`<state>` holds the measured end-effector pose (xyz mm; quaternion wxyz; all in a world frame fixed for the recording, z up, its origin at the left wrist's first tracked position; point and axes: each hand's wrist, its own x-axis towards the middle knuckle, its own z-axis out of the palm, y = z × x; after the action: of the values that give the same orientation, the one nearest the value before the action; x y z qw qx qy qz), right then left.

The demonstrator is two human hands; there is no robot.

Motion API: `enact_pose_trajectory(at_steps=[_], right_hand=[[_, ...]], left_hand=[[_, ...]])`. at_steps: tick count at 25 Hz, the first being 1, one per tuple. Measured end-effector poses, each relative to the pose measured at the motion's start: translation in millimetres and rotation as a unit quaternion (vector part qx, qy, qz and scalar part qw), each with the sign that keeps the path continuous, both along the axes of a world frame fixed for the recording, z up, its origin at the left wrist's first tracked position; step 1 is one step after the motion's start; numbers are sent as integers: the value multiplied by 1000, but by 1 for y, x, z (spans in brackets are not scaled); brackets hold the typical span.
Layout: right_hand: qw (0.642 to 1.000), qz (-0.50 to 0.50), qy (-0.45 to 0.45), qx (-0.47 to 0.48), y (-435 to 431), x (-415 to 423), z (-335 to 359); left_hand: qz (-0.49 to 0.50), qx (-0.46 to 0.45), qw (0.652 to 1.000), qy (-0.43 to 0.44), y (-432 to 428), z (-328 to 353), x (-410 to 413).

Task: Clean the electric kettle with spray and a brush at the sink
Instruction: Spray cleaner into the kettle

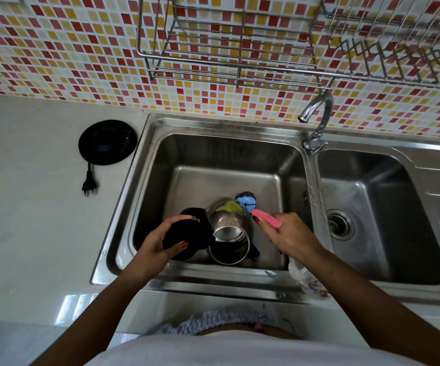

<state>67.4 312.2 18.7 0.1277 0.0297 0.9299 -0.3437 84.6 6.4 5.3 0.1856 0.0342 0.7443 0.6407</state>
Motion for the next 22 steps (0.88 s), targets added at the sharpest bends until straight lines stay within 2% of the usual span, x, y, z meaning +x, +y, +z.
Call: enact_pose_trajectory(at_steps=[16,22], right_hand=[[1000,25,-10,-12,-24,-19,11],[999,-5,-11,-50,-25,-21,12]], left_hand=[[-12,-11,1000,8,-2,-6,-2],[-12,-6,1000,-4,-4,-4,-2]])
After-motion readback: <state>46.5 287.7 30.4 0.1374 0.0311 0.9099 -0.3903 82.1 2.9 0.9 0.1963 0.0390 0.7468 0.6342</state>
